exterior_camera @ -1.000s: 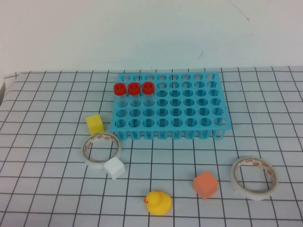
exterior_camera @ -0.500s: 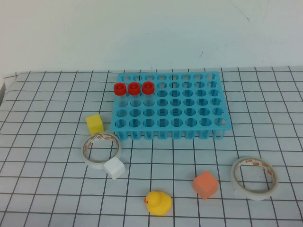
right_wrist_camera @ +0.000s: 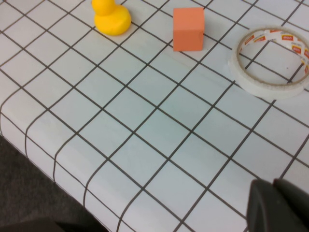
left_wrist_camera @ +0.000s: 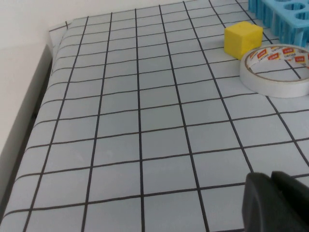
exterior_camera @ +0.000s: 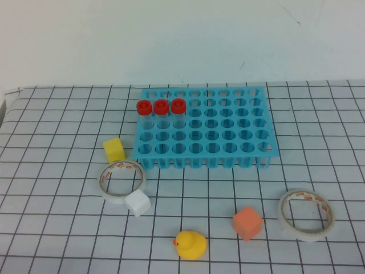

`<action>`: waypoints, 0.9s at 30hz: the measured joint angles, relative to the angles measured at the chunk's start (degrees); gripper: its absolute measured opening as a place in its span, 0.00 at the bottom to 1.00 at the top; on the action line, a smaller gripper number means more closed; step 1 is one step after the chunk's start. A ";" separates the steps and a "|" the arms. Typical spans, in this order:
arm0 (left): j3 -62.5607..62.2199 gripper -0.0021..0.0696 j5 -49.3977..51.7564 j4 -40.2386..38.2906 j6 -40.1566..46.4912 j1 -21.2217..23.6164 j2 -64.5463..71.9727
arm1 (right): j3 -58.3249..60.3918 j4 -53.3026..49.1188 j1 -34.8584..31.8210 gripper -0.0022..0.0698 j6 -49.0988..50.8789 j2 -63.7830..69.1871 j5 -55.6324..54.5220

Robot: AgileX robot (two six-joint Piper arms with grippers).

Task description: Place the test tubes

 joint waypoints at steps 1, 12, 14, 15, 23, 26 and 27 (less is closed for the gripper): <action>0.00 0.03 0.00 -0.12 -0.10 0.00 0.00 | 0.00 0.00 0.00 0.03 0.00 0.00 0.00; 0.00 0.03 0.00 -0.33 -1.24 0.00 0.00 | 0.00 0.00 0.00 0.03 0.00 0.00 0.00; 0.00 0.03 0.00 -0.33 -1.24 0.00 0.00 | 0.00 0.00 0.00 0.03 0.00 0.00 0.00; 0.00 0.03 0.00 -0.33 -1.24 0.00 0.00 | 0.00 0.00 0.00 0.03 0.00 0.00 0.00; 0.00 0.03 0.00 -0.33 -1.34 0.00 0.00 | 0.00 0.00 0.00 0.03 0.00 0.00 0.00; 0.00 0.03 0.00 -0.33 -1.34 0.00 0.00 | 0.00 0.00 0.00 0.03 0.00 0.00 0.00; 0.00 0.03 0.00 -0.33 -1.34 0.00 0.00 | 0.00 0.00 0.00 0.03 0.00 0.00 0.00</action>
